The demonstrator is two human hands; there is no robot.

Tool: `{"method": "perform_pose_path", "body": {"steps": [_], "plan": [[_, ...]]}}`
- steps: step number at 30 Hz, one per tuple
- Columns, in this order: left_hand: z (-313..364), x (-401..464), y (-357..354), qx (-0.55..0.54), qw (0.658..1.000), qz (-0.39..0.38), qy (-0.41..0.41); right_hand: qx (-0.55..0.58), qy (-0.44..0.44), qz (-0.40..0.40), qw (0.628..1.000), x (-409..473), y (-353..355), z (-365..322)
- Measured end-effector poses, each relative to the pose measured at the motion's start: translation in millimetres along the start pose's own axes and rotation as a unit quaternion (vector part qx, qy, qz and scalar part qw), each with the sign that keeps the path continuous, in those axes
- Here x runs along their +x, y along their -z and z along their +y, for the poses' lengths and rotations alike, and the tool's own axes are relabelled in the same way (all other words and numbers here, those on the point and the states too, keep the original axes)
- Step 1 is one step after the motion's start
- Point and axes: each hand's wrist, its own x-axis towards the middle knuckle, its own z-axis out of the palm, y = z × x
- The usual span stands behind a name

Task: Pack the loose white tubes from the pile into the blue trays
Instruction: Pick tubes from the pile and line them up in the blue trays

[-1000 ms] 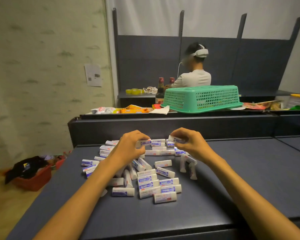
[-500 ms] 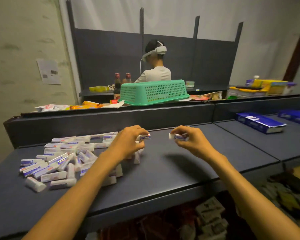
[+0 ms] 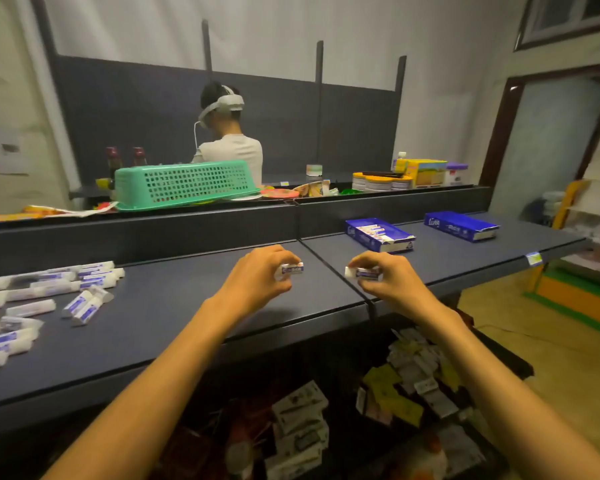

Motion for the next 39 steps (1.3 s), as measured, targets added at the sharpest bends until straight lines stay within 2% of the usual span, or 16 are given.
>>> {"method": "perform_pose_path", "body": {"steps": [6,12,23,39], "plan": [[61,59,-52,-0.001,1.000,-0.020,-0.020,-0.015,-0.032,0.015,0.999,-16,55,71],[85,117,-103,0.002,0.999,-0.035,-0.010,-0.025,-0.036,0.011,0.999,5,86,139],[72,222,-185,-0.006,0.998,-0.015,0.058,-0.033,-0.001,-0.022,0.999,97,115,251],[45,290,-228,0.056,0.983,-0.012,0.175,0.007,0.092,-0.108,0.990,227,97,322]]}}
